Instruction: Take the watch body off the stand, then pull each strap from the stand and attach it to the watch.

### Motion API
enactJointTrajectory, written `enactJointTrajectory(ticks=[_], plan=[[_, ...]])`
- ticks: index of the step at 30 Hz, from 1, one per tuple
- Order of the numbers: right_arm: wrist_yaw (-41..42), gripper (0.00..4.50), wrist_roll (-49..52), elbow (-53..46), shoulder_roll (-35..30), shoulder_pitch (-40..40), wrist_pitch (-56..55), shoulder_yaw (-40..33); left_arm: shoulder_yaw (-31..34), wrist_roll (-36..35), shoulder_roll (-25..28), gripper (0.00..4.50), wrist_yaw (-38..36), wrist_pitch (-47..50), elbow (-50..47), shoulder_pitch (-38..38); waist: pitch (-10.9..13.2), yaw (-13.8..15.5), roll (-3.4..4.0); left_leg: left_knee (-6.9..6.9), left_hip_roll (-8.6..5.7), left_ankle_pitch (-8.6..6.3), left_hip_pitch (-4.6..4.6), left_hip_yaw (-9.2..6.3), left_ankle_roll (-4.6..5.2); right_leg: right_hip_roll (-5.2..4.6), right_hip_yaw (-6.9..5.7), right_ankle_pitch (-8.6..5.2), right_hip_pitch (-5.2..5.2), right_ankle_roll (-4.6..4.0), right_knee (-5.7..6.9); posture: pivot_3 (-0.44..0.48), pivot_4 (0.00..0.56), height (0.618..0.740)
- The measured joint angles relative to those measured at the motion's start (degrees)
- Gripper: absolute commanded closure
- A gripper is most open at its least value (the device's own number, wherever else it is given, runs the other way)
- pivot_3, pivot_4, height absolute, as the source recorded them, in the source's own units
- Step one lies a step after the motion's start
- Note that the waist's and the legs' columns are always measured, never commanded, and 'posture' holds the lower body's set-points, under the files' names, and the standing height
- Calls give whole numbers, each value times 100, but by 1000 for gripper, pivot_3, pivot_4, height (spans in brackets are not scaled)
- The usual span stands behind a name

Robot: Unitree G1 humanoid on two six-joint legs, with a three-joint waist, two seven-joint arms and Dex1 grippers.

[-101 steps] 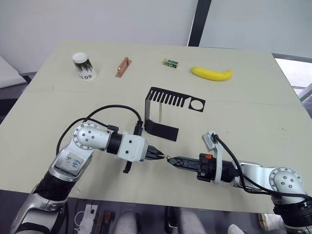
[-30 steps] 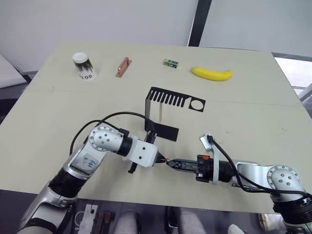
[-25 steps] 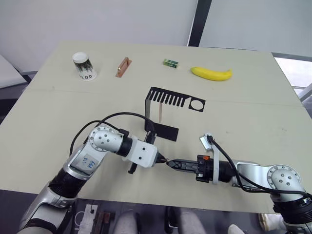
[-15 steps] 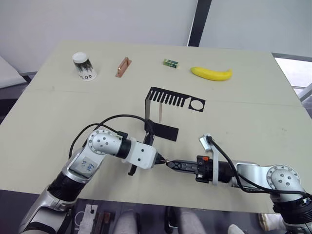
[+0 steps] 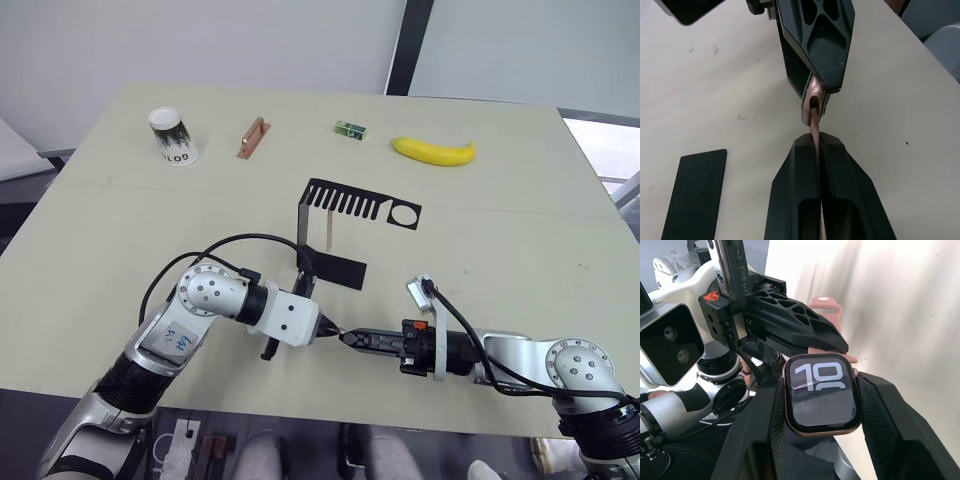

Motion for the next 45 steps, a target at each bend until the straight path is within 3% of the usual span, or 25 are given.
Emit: enactJointTrajectory(ticks=[45], plan=[[-124, 2902, 100, 19, -27, -90, 9, 68, 82, -78, -8, 4500, -14, 300, -109, 5, 0, 0, 0, 0, 0, 0, 0, 0, 0, 0, 0, 0, 0, 0, 0, 0, 150, 740]])
